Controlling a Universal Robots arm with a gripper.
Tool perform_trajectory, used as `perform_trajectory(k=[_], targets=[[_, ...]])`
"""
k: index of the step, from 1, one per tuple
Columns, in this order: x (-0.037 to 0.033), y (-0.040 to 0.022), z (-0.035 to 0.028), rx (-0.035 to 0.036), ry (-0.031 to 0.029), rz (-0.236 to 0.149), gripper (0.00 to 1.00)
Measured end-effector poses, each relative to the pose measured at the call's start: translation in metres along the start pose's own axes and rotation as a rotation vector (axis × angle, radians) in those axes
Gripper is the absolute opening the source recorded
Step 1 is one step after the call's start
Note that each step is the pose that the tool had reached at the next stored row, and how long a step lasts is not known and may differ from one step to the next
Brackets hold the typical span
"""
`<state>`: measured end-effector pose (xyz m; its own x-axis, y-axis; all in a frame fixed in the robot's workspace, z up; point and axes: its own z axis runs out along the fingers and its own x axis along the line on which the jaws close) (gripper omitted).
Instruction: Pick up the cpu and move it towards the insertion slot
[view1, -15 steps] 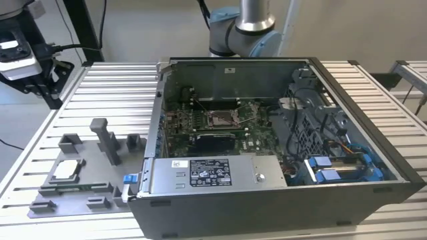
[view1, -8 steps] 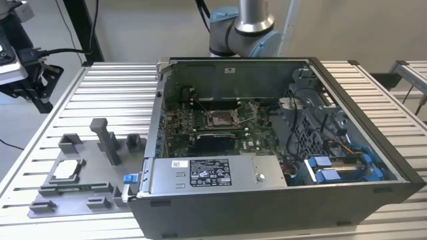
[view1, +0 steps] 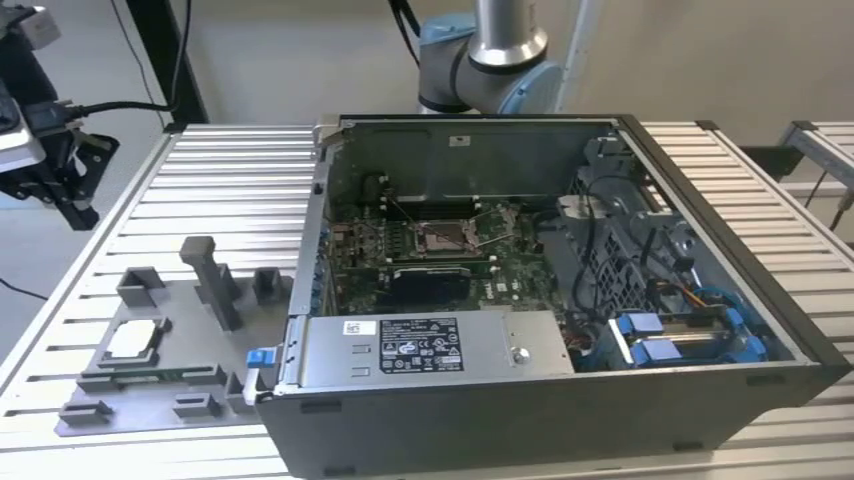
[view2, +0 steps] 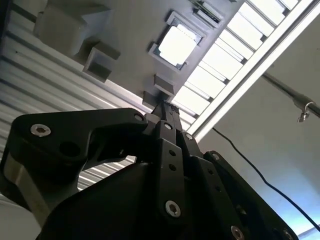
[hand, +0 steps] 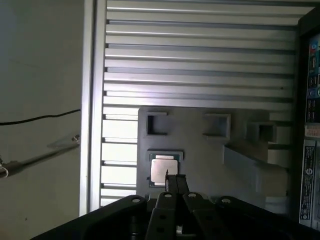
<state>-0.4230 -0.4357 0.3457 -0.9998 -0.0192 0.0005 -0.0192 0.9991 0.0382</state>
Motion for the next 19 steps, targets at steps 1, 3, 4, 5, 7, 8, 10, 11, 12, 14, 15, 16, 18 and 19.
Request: perform_trajectory(k=[1,3,4,5,7,8,10,11,12,14,15,16,18,19], targets=[[0.0000,0.0000,0.0000,0.0000,0.0000,0.000,0.00],[0.0001,0.0000,-0.0001,0.0001,0.0001,0.000,0.00],[0.0001,0.0000,0.0000,0.0000,0.0000,0.000,0.00],[0.0001,0.0000,0.0000,0.0000,0.0001,0.000,0.00],[0.0002,0.0000,0.0000,0.0000,0.0000,0.000,0.00],[0.0002,0.0000,0.0000,0.0001,0.0001,0.000,0.00],[0.0002,0.0000,0.0000,0.0000,0.0000,0.000,0.00],[0.0002,0.0000,0.0000,0.0000,0.0001,0.000,0.00],[0.0002,0.0000,0.0000,0.0000,0.0000,0.000,0.00],[0.0002,0.0000,0.0000,0.0000,0.0000,0.000,0.00],[0.0002,0.0000,0.0000,0.0001,0.0000,0.000,0.00],[0.0002,0.0000,0.0000,0.0000,0.0000,0.000,0.00],[0.0002,0.0000,0.0000,0.0000,0.0000,0.000,0.00],[0.0002,0.0000,0.0000,0.0001,0.0000,0.000,0.00]])
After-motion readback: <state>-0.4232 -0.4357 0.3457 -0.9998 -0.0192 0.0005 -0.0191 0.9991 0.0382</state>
